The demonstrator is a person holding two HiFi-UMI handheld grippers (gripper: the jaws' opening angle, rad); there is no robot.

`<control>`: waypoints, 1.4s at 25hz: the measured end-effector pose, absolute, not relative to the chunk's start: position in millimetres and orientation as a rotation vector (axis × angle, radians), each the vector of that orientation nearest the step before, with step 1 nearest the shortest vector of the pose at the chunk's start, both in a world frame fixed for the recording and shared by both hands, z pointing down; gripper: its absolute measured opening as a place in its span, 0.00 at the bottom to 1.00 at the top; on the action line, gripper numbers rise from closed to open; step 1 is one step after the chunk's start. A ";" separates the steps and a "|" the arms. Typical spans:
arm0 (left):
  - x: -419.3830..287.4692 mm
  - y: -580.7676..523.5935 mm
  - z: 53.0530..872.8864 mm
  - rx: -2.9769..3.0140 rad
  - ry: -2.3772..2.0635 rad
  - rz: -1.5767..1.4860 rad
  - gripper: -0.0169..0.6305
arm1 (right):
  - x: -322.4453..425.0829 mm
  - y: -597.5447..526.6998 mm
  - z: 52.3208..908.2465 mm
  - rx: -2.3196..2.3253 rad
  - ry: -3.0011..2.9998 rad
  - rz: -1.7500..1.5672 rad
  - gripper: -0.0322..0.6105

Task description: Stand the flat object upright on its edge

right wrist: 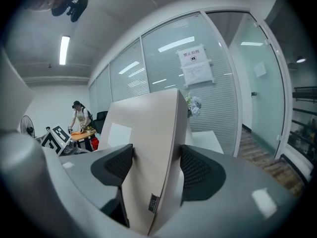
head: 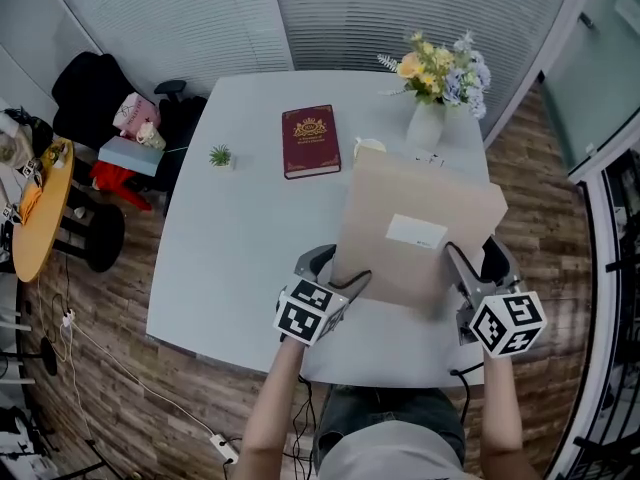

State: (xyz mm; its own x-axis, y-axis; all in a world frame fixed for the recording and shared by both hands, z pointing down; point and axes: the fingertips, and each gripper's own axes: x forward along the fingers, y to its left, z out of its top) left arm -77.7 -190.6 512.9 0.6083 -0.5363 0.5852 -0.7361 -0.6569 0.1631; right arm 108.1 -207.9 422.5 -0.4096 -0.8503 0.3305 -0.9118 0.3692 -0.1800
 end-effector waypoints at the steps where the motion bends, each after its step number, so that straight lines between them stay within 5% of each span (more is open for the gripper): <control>1: -78.2 -192.7 513.5 2.453 -1.035 0.704 0.55 | 107.5 -208.6 421.7 1.592 -2.452 0.482 0.56; 35: -88.5 -217.5 568.5 2.399 -1.266 0.641 0.53 | 84.7 -215.4 449.8 1.506 -2.458 0.123 0.54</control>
